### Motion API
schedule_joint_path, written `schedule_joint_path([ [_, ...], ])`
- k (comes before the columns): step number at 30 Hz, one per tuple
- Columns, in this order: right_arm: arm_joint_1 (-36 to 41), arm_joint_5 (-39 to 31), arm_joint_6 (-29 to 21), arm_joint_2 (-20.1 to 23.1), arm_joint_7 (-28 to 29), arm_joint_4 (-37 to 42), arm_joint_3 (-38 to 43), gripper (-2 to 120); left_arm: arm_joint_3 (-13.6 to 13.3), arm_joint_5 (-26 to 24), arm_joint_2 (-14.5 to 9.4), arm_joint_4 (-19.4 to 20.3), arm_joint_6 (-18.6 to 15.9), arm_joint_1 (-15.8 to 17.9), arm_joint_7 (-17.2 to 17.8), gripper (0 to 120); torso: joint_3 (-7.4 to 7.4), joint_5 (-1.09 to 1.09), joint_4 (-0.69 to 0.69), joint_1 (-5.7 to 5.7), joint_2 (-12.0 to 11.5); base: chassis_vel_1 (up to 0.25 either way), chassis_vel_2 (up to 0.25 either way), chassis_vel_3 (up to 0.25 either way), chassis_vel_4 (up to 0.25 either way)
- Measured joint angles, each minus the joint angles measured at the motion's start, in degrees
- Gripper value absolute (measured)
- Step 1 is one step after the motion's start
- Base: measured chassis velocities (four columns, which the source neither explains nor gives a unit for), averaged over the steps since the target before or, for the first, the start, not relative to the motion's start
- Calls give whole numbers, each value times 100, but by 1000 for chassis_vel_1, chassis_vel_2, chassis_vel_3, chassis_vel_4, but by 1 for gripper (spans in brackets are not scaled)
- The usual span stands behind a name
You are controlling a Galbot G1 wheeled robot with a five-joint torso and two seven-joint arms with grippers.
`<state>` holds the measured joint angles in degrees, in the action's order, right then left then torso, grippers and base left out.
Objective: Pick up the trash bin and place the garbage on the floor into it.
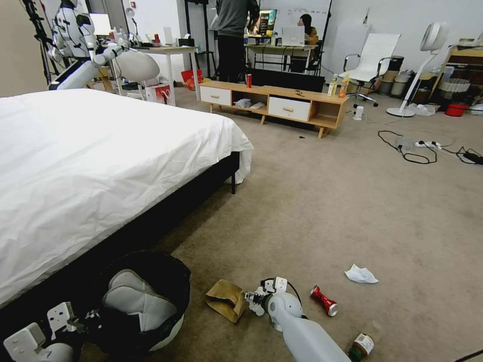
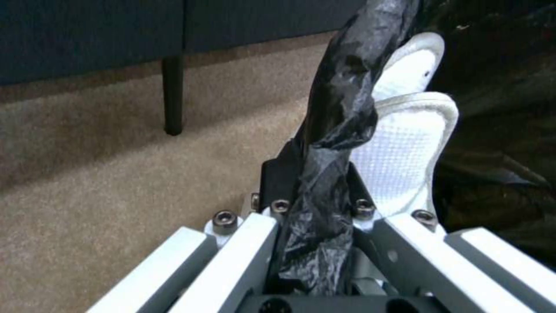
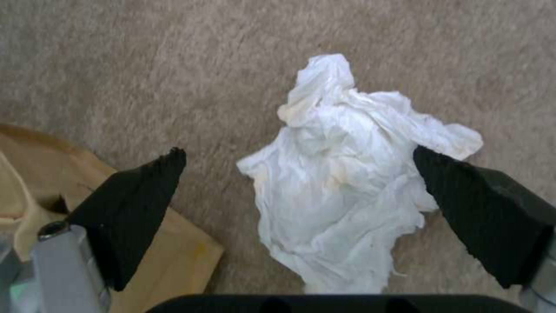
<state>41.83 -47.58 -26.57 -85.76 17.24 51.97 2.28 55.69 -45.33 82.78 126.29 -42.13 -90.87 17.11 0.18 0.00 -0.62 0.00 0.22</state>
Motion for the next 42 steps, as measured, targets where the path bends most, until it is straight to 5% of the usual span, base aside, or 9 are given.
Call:
schedule_joint_path([
  [8,-43,126,80,3,-29,-112,19,87,-22,16,20,-10,0,-5,-19,2,0,0,0,0,0,0,0,0,0],
  [30,161,487,145,129,-150,-269,-10,4,-133,16,28,-75,0,103,-33,2,-2,0,1,0,2,0,0,0,0],
  [42,476,251,111,383,-49,253,-156,0,-158,30,38,-97,0,102,-29,2,0,2,0,0,1,0,0,0,0],
])
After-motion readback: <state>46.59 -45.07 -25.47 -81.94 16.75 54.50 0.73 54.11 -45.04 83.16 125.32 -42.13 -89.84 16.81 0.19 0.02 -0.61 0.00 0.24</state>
